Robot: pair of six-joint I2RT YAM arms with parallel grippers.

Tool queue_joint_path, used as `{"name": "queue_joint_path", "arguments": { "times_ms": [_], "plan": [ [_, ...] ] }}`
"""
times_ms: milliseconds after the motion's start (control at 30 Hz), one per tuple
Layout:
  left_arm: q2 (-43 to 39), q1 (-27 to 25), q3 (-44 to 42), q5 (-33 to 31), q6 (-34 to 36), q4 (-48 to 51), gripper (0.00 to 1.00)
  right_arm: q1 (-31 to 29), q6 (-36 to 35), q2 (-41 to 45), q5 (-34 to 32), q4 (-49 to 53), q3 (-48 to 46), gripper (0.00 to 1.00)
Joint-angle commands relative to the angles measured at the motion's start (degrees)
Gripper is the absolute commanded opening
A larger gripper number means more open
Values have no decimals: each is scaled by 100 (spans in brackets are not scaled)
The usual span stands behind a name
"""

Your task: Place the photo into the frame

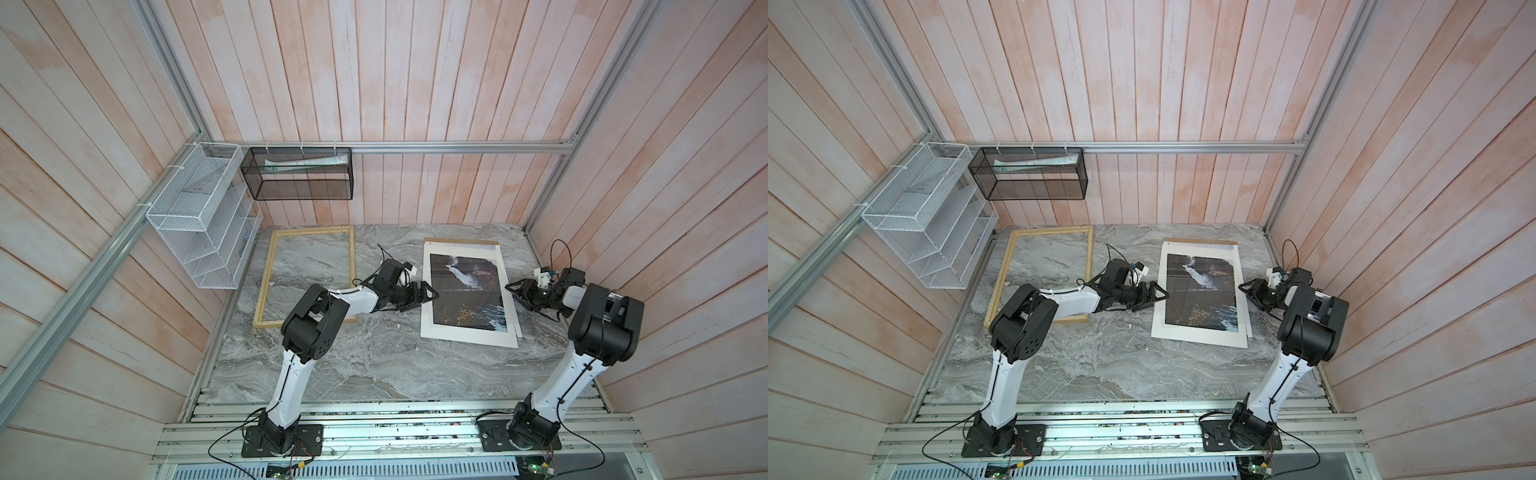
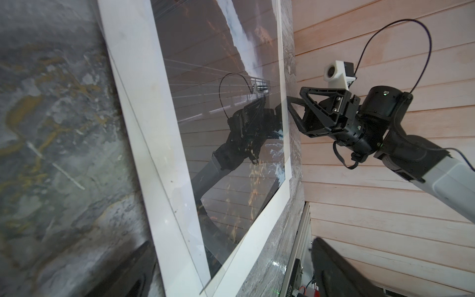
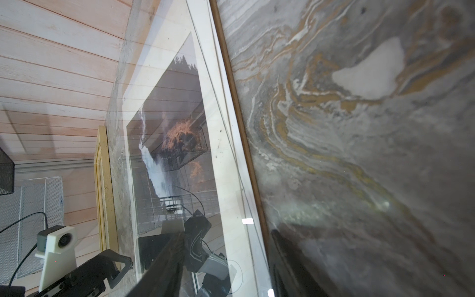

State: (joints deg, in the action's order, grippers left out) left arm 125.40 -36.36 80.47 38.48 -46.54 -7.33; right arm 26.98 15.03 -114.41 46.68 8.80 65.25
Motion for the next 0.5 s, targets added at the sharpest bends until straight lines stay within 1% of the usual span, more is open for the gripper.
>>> {"name": "queue_joint_path", "arguments": {
  "times_ms": [0,467],
  "plan": [
    [235,-38,241,-121,171,200,95,-25,30,103,-39,144,-144,54],
    [678,-154,575,-200,247,496,95,-22,170,260,459,-185,-265,54]
  ]
}}
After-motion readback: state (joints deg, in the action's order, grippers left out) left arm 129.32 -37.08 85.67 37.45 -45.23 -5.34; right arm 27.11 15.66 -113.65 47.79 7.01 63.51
